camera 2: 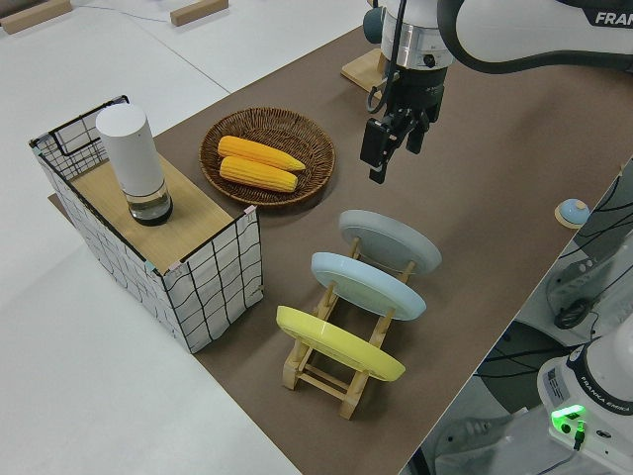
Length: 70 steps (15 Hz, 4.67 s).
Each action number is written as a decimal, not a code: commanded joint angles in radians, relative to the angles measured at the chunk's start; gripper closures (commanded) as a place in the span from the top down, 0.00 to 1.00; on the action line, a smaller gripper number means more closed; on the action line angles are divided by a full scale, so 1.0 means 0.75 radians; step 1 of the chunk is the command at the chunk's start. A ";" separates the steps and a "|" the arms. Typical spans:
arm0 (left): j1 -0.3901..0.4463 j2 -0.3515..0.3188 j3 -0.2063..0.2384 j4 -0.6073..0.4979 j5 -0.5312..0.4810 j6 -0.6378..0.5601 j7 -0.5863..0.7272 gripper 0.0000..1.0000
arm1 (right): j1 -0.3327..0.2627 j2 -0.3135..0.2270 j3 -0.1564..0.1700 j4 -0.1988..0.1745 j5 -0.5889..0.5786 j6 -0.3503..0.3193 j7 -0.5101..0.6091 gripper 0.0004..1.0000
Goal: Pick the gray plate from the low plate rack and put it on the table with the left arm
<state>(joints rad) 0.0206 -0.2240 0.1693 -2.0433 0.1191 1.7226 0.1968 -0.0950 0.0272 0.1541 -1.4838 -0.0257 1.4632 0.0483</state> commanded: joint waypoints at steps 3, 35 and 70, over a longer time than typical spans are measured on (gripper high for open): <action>0.005 -0.106 -0.001 -0.217 0.050 0.174 0.006 0.99 | 0.006 0.003 -0.005 0.007 0.004 -0.008 0.005 0.98; 0.069 -0.104 0.012 -0.464 0.121 0.464 0.006 0.00 | 0.006 0.003 -0.005 0.007 0.004 -0.008 0.005 0.98; 0.036 -0.135 -0.332 -0.018 -0.306 -0.121 -0.403 0.00 | 0.006 0.003 -0.005 0.007 0.004 -0.008 0.005 0.98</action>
<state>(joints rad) 0.0563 -0.3243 -0.0741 -2.0610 -0.0346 1.6362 -0.0610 -0.0950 0.0272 0.1541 -1.4838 -0.0257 1.4632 0.0483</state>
